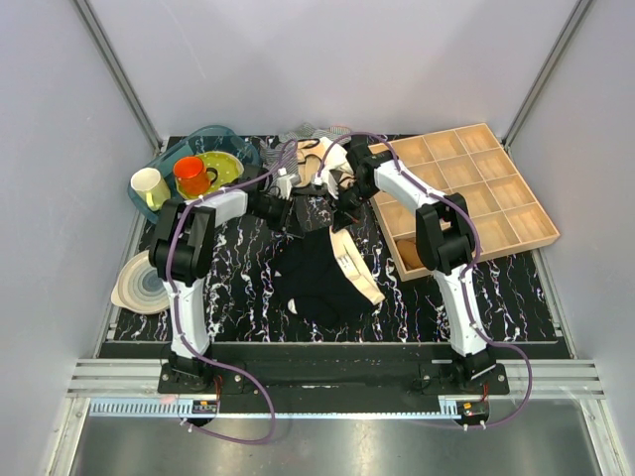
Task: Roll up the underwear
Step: Fold the underwear at the center of the board.
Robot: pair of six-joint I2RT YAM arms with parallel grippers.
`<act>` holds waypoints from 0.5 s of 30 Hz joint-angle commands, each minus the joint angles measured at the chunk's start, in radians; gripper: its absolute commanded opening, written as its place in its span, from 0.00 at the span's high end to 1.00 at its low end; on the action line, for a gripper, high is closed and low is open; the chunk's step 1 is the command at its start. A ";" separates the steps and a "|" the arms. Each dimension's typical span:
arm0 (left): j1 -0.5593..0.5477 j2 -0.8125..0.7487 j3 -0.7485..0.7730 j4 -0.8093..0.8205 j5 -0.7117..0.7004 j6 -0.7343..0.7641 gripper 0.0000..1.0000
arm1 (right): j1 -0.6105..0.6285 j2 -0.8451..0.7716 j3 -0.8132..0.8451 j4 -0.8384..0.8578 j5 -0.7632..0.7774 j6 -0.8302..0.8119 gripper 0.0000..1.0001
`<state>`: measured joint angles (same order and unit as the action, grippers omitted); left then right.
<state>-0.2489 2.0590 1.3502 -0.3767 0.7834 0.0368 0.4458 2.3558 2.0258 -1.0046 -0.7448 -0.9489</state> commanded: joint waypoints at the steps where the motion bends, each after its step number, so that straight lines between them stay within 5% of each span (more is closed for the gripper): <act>1: 0.000 0.024 0.096 -0.039 0.033 0.045 0.81 | -0.009 -0.055 0.016 0.027 -0.025 0.021 1.00; 6: 0.003 -0.023 0.119 -0.045 0.028 0.026 1.00 | -0.018 -0.059 0.031 0.032 -0.011 0.048 1.00; 15: 0.010 -0.184 0.107 -0.010 -0.039 0.028 1.00 | -0.051 -0.131 0.042 0.144 0.002 0.200 1.00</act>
<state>-0.2455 2.0060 1.4322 -0.4290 0.7712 0.0525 0.4118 2.3474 2.0491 -0.9482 -0.7425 -0.8295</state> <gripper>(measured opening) 0.012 0.022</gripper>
